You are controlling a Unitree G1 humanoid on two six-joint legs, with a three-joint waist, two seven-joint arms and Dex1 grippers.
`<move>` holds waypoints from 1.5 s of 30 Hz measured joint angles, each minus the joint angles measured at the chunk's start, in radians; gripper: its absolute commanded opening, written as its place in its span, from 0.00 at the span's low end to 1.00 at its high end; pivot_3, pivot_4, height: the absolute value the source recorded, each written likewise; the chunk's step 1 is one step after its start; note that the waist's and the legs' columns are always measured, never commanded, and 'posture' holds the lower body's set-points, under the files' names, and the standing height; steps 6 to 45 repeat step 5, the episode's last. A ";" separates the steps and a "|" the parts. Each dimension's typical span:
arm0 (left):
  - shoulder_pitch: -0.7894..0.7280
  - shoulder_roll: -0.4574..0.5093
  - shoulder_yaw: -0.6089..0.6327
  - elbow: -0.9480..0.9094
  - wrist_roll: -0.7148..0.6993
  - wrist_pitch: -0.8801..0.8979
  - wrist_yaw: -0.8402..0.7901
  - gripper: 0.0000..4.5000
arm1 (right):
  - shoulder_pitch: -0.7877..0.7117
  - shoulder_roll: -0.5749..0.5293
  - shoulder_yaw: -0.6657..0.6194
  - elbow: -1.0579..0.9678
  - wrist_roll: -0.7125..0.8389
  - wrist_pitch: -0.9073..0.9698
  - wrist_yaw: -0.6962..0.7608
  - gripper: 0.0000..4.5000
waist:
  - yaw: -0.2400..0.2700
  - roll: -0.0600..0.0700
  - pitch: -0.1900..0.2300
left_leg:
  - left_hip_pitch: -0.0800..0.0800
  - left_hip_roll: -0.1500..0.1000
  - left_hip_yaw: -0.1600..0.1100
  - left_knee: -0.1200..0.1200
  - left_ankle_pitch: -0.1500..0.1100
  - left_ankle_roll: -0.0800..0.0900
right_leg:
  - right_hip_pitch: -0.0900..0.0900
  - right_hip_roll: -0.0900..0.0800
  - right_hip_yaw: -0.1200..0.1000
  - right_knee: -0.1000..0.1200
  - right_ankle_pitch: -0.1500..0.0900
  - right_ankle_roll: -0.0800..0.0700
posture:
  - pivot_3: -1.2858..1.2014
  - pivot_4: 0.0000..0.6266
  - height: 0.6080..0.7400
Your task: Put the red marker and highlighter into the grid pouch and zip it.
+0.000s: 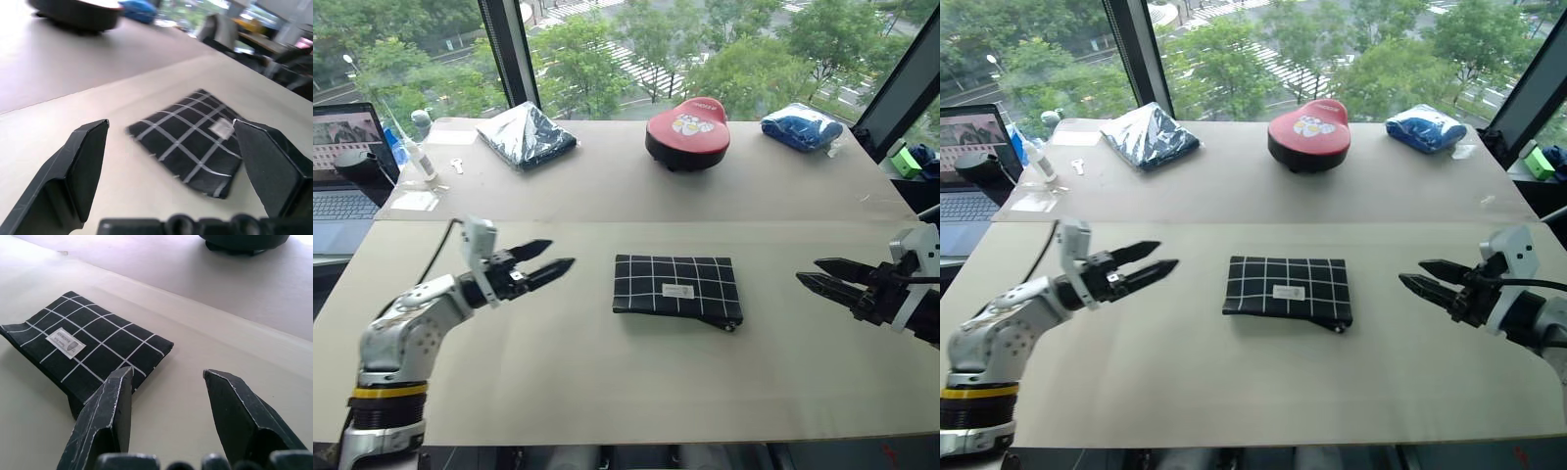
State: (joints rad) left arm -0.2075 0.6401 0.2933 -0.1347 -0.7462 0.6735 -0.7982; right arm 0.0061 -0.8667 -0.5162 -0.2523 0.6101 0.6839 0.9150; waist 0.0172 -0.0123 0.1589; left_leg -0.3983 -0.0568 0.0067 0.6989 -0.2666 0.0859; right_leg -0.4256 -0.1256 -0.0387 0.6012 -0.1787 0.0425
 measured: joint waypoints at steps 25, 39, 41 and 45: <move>0.092 0.009 0.089 0.001 -0.002 0.015 0.035 0.98 | -0.070 0.006 0.068 0.077 -0.013 -0.025 0.000 0.58 | -0.001 0.000 0.000 | 0.000 0.000 0.000 -0.001 0.000 -0.001 | 0.000 0.000 0.000 -0.001 0.000 -0.001 | 0.52 0.24 1.00; 0.092 0.009 0.089 0.001 -0.002 0.015 0.035 0.98 | -0.070 0.006 0.068 0.077 -0.013 -0.025 0.000 0.58 | -0.001 0.000 0.000 | 0.000 0.000 0.000 -0.001 0.000 -0.001 | 0.000 0.000 0.000 -0.001 0.000 -0.001 | 0.52 0.24 1.00; 0.092 0.009 0.089 0.001 -0.002 0.015 0.035 0.98 | -0.070 0.006 0.068 0.077 -0.013 -0.025 0.000 0.58 | -0.001 0.000 0.000 | 0.000 0.000 0.000 -0.001 0.000 -0.001 | 0.000 0.000 0.000 -0.001 0.000 -0.001 | 0.52 0.24 1.00; 0.092 0.009 0.089 0.001 -0.002 0.015 0.035 0.98 | -0.070 0.006 0.068 0.077 -0.013 -0.025 0.000 0.58 | -0.001 0.000 0.000 | 0.000 0.000 0.000 -0.001 0.000 -0.001 | 0.000 0.000 0.000 -0.001 0.000 -0.001 | 0.52 0.24 1.00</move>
